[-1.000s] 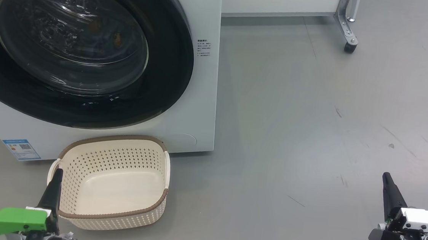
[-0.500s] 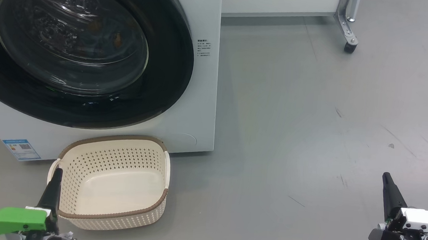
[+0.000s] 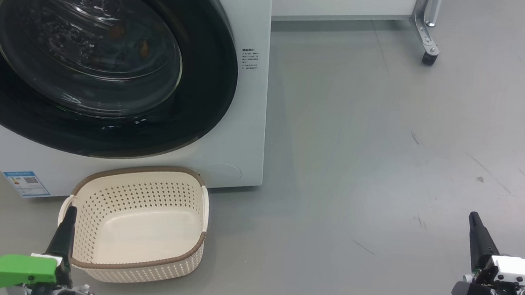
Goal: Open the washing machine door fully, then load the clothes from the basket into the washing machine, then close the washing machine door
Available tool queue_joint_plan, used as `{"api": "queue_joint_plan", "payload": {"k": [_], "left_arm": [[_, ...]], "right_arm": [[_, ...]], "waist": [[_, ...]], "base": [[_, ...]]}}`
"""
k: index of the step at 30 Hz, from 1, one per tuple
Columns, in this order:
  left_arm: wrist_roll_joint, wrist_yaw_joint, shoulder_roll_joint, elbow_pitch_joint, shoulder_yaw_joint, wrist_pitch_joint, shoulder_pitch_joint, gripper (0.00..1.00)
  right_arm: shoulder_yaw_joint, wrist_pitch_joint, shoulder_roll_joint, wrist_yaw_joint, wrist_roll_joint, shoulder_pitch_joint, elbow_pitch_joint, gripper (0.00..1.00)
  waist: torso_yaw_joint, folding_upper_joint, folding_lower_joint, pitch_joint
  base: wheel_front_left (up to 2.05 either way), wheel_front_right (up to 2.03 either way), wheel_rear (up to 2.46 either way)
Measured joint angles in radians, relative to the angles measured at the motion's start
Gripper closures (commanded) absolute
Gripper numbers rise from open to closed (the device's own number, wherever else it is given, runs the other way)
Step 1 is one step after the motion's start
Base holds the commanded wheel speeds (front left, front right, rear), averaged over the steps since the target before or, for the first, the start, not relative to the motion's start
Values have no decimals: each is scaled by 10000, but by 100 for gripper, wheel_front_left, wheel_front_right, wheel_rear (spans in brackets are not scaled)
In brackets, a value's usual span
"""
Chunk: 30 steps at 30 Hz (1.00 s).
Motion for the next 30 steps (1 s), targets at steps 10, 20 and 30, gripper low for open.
{"api": "queue_joint_plan", "payload": {"k": [10,20,30], "left_arm": [[0,-2,-2,-4,6,0,-3,100],[0,-2,-4,-10,13,2,-3,100],[0,-2,-8,-15,25,4,-4,100]], "right_arm": [[-6,27,0,0,0,0,0,100],[-13,29,2,0,0,0,0,100],[-19,29,6,0,0,0,-2,100]], "waist": [[0,0,0,1],[0,0,0,1],[0,0,0,2]], "base": [[0,0,0],[0,0,0],[0,0,0]]}}
